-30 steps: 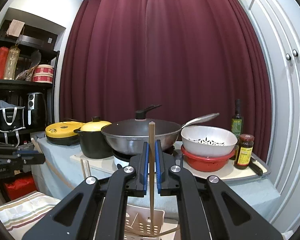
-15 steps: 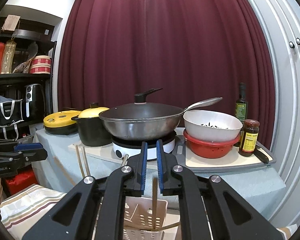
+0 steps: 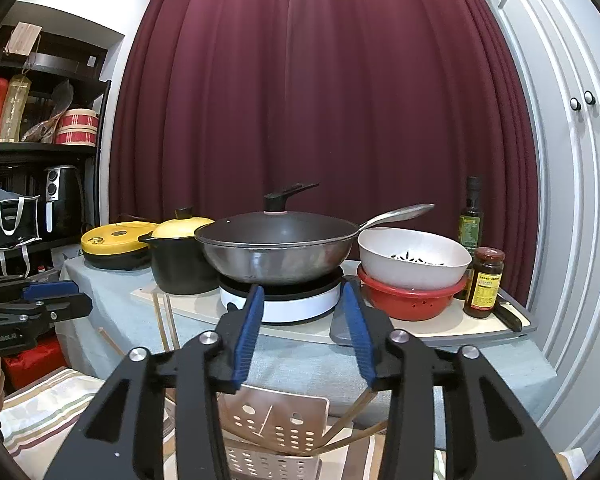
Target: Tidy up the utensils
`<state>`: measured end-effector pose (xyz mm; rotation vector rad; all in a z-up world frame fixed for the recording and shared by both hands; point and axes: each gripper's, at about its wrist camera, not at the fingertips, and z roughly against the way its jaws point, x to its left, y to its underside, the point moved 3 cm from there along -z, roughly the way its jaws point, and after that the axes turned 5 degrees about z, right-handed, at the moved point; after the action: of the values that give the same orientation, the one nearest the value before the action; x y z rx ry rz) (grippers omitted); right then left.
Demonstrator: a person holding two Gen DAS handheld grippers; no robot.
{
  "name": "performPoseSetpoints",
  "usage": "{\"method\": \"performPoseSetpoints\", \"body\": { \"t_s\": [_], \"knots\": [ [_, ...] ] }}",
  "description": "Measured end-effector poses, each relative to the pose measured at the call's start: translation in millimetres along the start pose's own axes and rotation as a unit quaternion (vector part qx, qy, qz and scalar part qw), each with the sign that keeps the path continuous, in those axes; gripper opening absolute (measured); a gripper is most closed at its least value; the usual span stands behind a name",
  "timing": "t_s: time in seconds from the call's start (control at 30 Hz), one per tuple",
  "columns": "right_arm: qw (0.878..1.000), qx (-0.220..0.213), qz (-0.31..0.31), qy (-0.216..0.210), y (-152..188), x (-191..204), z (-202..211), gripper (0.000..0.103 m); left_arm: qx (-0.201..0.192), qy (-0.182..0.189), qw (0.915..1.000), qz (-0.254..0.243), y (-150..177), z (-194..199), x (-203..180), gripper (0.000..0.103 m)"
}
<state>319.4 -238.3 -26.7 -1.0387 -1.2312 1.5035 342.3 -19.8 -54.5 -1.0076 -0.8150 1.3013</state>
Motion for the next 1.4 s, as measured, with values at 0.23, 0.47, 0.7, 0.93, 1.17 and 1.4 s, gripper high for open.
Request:
{"method": "performPoseSetpoints", "body": {
  "t_s": [0.23,0.47,0.7,0.93,1.17,1.4],
  "knots": [
    [1.000,-0.004,0.003,0.010,-6,2,10,0.056,-0.007,-0.006,0.9999,0.008,-1,7,2,0.046],
    [1.000,0.001,0.007,0.014,-9,9,24,0.070,-0.013,-0.011,0.9998,0.014,-1,19,0,0.059],
    [1.000,-0.002,0.008,0.025,-15,16,53,0.080,-0.028,-0.024,0.9990,0.027,7,47,5,0.071],
    [0.999,0.006,0.000,0.041,-8,24,96,0.084,-0.032,-0.041,0.9976,0.046,30,91,14,0.081],
    [0.998,0.031,-0.003,0.049,12,40,139,0.084,-0.036,-0.062,0.9966,0.041,65,144,10,0.090],
    [0.998,0.043,-0.013,0.053,27,55,188,0.085,-0.038,-0.072,0.9954,0.049,92,193,6,0.094]
  ]
}}
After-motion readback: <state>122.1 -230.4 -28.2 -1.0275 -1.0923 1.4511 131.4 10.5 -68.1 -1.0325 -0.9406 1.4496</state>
